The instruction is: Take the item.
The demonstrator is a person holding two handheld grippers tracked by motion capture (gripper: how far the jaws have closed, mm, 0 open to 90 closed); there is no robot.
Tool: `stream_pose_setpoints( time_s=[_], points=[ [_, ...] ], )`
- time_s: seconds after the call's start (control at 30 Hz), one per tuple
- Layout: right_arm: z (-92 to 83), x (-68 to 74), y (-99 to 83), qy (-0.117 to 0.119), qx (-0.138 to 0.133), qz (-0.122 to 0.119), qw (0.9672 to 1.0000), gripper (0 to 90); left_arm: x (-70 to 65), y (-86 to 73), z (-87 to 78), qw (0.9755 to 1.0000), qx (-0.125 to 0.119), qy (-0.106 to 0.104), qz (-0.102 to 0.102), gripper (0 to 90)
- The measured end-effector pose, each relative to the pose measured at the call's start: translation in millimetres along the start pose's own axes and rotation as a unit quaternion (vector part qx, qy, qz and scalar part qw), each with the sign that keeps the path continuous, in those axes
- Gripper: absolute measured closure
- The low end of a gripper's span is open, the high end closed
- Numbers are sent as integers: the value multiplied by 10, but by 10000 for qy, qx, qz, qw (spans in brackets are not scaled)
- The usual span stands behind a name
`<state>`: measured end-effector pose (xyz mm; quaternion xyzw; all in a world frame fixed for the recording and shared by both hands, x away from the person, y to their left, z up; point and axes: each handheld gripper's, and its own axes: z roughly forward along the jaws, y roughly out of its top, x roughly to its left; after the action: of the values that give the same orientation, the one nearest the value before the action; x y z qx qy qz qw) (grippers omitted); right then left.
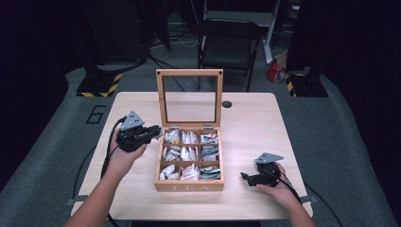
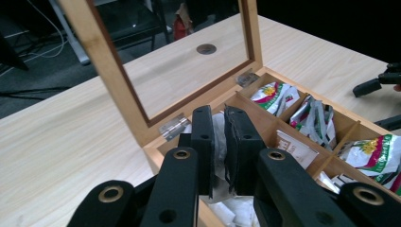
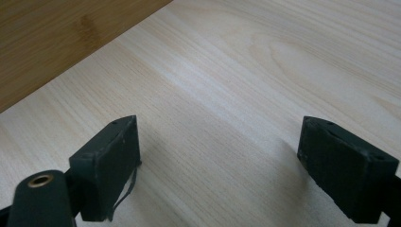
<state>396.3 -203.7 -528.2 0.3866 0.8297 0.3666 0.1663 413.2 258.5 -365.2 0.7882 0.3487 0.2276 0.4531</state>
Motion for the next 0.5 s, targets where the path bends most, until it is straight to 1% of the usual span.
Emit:
stream_pose_setpoints(
  time_s=[0.1,0.13,0.2,0.23,0.27,0.37,0.4,0.5],
  points=[
    [-1,-1,0,3,2,-8,10000,131,48,0,-56,10000,-31,65,-26,827],
    [0,-6,1,1,-2,-50,10000,131,61,-2,-73,9999,-56,93,-53,827],
    [0,0,0,0,-1,3,10000,131,95,-6,-105,9999,-61,148,-63,827],
    [-1,-7,1,3,2,-57,10000,131,112,-9,-120,9998,-58,155,-83,827],
    [0,-1,0,2,1,-4,10000,131,128,-14,-132,9997,-71,186,-103,828],
    [0,-1,0,3,0,-9,10000,131,175,-31,-164,9996,-82,243,-150,827],
    [0,-7,2,19,13,-46,10000,131,190,-37,-173,9995,-77,253,-168,827],
    [0,1,0,-2,-1,5,10000,131,231,-56,-205,9992,-77,335,-190,827]
  ],
)
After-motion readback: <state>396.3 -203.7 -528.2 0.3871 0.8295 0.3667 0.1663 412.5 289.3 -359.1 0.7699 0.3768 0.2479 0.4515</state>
